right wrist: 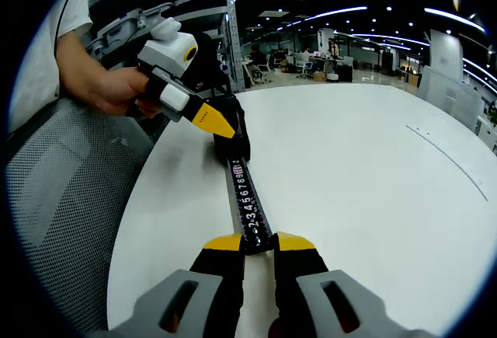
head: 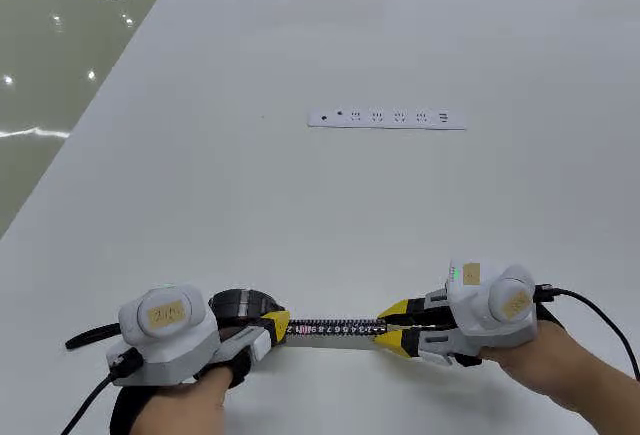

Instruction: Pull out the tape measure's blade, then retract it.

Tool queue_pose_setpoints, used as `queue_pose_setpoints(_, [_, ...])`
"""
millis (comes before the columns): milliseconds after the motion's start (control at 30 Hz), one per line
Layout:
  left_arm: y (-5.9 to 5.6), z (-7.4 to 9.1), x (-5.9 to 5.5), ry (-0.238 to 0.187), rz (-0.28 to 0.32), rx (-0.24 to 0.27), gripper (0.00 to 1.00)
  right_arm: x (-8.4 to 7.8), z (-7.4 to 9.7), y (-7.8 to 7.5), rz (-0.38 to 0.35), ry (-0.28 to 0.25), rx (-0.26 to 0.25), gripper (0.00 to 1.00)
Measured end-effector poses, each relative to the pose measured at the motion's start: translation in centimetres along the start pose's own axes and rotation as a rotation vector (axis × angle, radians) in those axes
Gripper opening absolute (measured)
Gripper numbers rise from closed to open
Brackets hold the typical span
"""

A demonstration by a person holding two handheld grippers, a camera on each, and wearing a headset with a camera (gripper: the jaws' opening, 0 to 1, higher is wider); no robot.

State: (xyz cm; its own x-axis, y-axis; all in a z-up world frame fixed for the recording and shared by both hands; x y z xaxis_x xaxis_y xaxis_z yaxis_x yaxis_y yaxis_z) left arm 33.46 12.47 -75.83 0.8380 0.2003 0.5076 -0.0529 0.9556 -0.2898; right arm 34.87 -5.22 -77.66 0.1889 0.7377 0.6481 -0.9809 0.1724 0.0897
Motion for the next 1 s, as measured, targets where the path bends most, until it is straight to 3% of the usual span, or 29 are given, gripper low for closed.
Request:
queue_pose_setpoints(400, [0.0,0.0,0.0,0.003,-0.012,0.01,0.58,0.6,-1.0,0.4,-0.006,-0.006,0.009,0.09])
queue_pose_setpoints(600, [0.0,0.1,-0.1,0.007,-0.016,0.008,0.58,1.7,-2.2,0.9,-0.011,-0.022,0.024,0.09])
queue_pose_setpoints(633, [0.0,0.1,-0.1,0.008,-0.017,0.009,0.58,1.4,-2.4,0.8,-0.002,0.003,0.017,0.09])
queue_pose_setpoints(733, [0.1,0.0,0.0,0.008,-0.014,0.01,0.58,1.5,-2.1,0.7,-0.026,-0.025,0.029,0.09])
queue_pose_setpoints(1000, [0.0,0.0,-0.1,0.009,-0.027,0.017,0.58,1.4,-2.3,0.9,-0.028,-0.021,0.035,0.09])
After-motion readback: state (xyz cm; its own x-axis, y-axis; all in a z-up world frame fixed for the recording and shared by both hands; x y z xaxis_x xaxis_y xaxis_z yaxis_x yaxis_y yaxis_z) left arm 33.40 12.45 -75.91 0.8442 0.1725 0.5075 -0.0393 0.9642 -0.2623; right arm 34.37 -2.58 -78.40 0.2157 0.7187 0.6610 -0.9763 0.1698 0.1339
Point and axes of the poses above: the centre of the closed fingertips' face, and the gripper's own axes: z roughly backward along the fingers, y roughly to its left, x roughly out of its top, the point moved 2 cm from there along z, roughly backward along the fingers, and after that the axes turned 14 degrees about y, right-handed, at the moved point
